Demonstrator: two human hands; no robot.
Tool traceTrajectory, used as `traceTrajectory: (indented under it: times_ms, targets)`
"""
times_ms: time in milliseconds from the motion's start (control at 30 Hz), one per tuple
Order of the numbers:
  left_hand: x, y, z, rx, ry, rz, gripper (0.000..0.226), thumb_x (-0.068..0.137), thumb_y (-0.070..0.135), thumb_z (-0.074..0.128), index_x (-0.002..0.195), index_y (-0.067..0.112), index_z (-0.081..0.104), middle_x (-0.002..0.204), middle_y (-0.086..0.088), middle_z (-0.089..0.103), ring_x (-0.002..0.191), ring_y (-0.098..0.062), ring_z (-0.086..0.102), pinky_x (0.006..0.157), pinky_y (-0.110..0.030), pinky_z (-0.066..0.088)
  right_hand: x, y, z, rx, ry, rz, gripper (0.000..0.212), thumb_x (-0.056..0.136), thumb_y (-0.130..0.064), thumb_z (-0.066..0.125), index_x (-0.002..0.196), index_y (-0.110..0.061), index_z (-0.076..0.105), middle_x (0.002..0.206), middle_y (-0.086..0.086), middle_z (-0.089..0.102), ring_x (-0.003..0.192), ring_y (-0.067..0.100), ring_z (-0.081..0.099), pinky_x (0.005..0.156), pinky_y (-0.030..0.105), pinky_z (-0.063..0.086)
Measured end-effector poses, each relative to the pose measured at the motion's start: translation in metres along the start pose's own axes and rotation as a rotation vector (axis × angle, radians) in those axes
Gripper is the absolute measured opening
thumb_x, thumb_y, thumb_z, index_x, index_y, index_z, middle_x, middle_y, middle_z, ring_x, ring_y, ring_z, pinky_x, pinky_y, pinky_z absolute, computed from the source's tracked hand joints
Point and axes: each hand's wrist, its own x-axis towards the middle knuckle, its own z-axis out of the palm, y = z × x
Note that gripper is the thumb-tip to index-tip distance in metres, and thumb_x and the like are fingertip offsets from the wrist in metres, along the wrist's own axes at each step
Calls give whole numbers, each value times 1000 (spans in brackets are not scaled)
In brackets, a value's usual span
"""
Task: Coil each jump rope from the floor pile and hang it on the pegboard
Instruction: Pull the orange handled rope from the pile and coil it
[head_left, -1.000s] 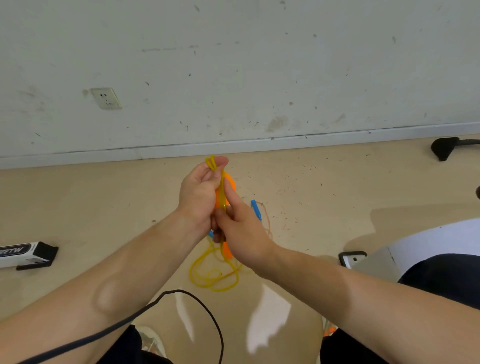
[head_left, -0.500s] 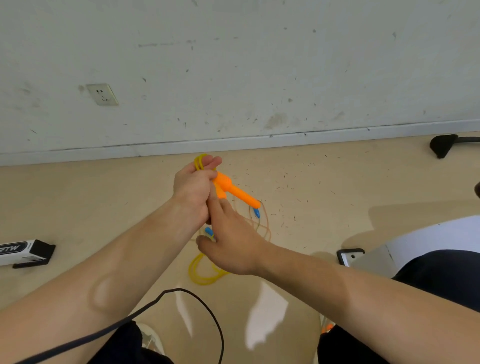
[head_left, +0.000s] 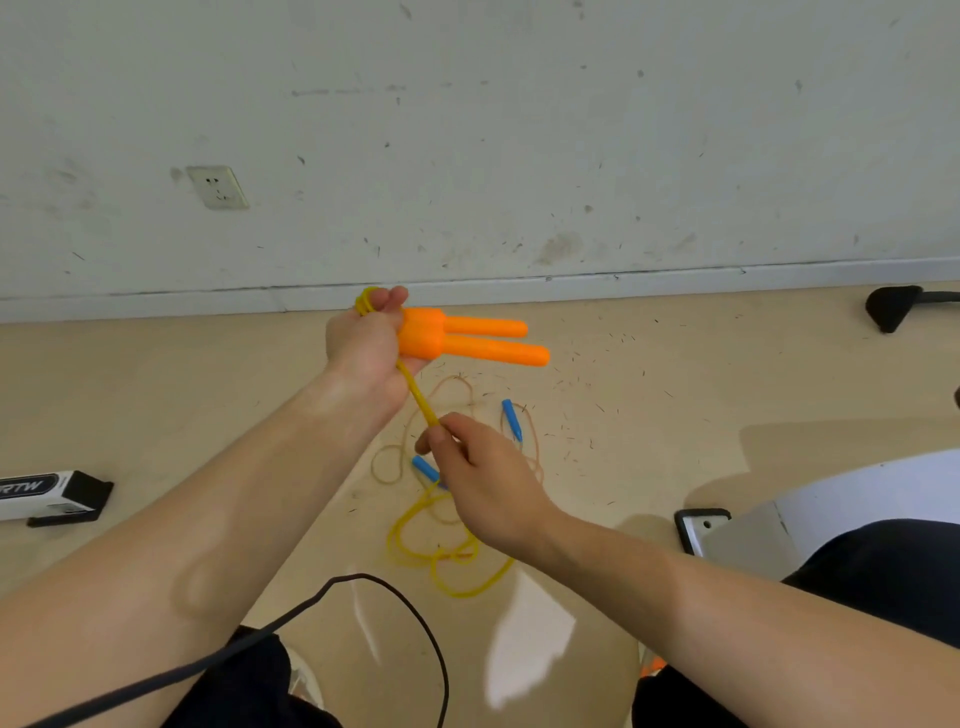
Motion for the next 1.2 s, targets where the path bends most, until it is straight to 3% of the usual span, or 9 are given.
traceTrajectory:
  times_ms: [200, 300, 433, 533, 700, 800, 967, 1100, 1200]
  targets:
    - [2, 23, -19, -231, -323, -249, 21, 100, -3, 43, 93, 13, 56, 93, -1, 70, 83, -27, 75, 67, -48, 61, 22, 24, -27, 129, -160, 39, 30, 101, -40, 51, 79, -26, 69, 70, -2, 48, 67, 14, 44, 65, 33, 39]
    - [-1, 31, -30, -83, -528, -248, 18, 96, 1, 47, 95, 15, 57, 96, 4, 68, 86, -20, 71, 74, -42, 61, 34, 33, -53, 132, -199, 56, 22, 93, -33, 63, 77, -21, 71, 60, -9, 49, 61, 11, 42, 60, 28, 36]
    - [0, 33, -47, 329, -761, -117, 20, 91, -2, 51, 102, 13, 58, 100, 4, 65, 89, -20, 63, 76, -41, 59, 46, 37, -79, 235, -250, 88, 22, 99, -19, 58, 89, -7, 74, 62, -2, 42, 56, 12, 33, 53, 25, 27]
    - [0, 28, -52, 600, -739, 61, 23, 87, 1, 58, 105, 14, 61, 104, 1, 70, 94, -18, 65, 87, -50, 56, 49, 29, -85, 322, -286, 128, 37, 102, -31, 53, 96, 0, 73, 58, -3, 37, 55, 14, 26, 54, 29, 21]
    - [-5, 9, -46, 796, -523, 429, 27, 101, -3, 45, 102, 22, 57, 103, 6, 69, 92, -4, 66, 81, -33, 56, 39, 3, -67, 65, -113, 58, 31, 90, -40, 69, 81, -11, 70, 45, -15, 45, 44, 3, 37, 48, 21, 29]
    - [-10, -4, -43, 787, -467, 529, 26, 104, 4, 42, 103, 27, 53, 107, 9, 66, 99, -4, 62, 82, -27, 54, 36, 3, -56, -17, 50, 86, 38, 73, -44, 84, 80, -14, 62, 53, -15, 53, 50, 2, 47, 50, 20, 34]
    - [-25, -30, -36, 839, -542, 511, 18, 104, 11, 46, 116, 24, 46, 120, 10, 58, 97, -5, 57, 75, -24, 47, 35, 7, -51, -337, 214, 54, 40, 74, -48, 78, 74, -22, 48, 68, -8, 57, 68, 16, 56, 55, 33, 41]
    - [-29, -26, -38, 965, -711, 321, 49, 95, 8, 63, 128, 26, 32, 132, 16, 42, 99, -16, 61, 82, -37, 59, 32, 13, -51, -520, 246, 40, 39, 79, -54, 69, 73, -24, 45, 70, -6, 59, 69, 18, 56, 53, 32, 41]
    - [-26, -23, -40, 975, -731, 323, 53, 93, 0, 61, 128, 27, 31, 132, 13, 41, 100, -21, 63, 76, -37, 62, 32, 11, -48, -553, 245, 42, 31, 83, -49, 66, 75, -26, 48, 72, -6, 59, 70, 18, 56, 53, 31, 40]
